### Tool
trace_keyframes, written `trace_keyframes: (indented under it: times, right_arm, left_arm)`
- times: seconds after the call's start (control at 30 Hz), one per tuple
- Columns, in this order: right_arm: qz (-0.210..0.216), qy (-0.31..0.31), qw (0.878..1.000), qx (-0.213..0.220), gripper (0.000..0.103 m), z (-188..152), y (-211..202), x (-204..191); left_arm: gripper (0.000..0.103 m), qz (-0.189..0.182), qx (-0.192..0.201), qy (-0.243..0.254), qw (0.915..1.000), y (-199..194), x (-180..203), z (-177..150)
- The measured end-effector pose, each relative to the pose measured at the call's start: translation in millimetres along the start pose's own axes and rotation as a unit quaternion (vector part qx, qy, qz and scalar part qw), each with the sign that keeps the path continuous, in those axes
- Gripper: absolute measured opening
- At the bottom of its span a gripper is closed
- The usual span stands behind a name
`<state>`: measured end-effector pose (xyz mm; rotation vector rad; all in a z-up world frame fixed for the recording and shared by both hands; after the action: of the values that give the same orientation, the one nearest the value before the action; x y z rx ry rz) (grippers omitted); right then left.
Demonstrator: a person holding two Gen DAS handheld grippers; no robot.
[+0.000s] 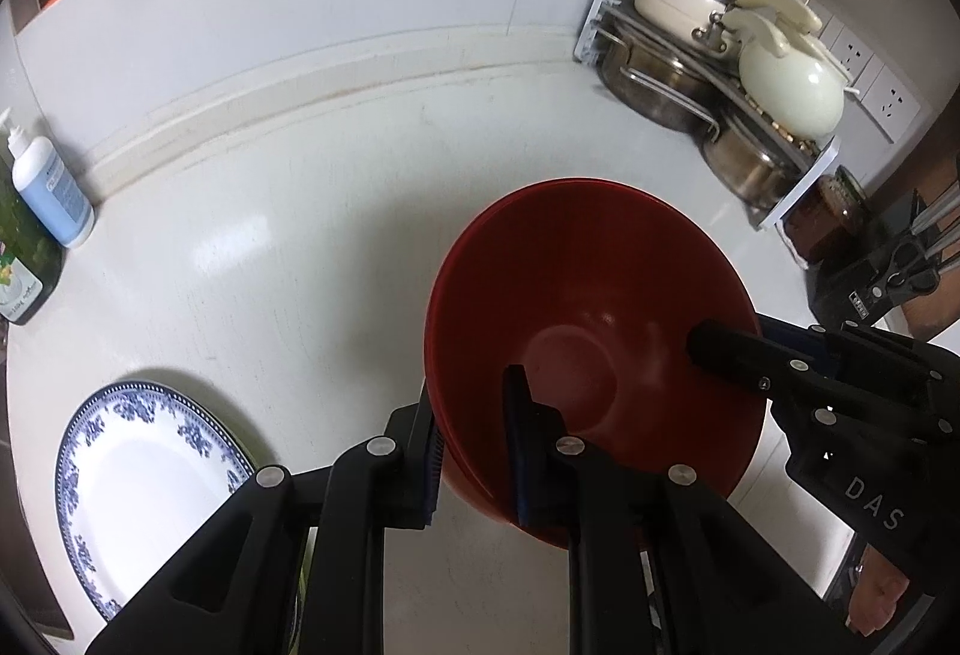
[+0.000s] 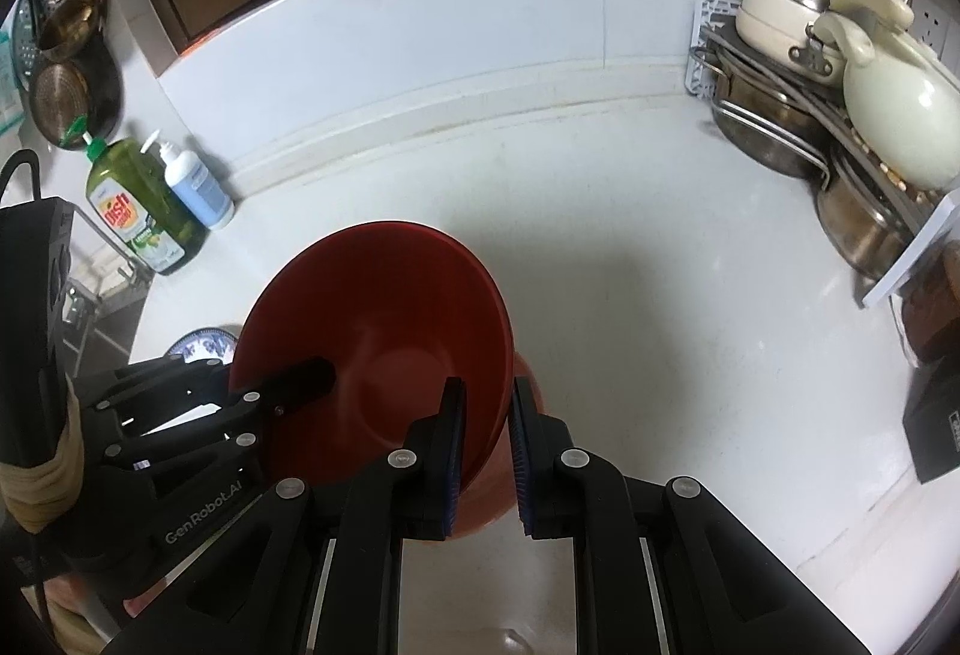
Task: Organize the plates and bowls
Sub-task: 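Lift the red-and-black bowl with both grippers and carry it over the pink bowl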
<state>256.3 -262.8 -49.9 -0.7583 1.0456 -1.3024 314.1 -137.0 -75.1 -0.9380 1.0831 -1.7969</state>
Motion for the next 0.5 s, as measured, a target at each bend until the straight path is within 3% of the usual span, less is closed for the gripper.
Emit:
trace_keyframes:
  times: [0.5]
  right_arm:
    - [0.007, 0.004, 0.999, -0.045, 0.016, -14, 36, 9]
  left_arm:
    - [0.018, 0.011, -0.035, -0.004, 0.9993, 28, 0, -10]
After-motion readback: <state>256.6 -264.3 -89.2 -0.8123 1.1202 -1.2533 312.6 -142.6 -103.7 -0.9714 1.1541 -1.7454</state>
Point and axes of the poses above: each gripper's, at about its wrist camera, not at the fingertips, and y roughly the way its jaws point, x to its right, z to its top, the point moved 2 cm from there along y, roughly the way its jaws point, and after that the axes turned 9 degrees about -x, right-handed, at the moved point
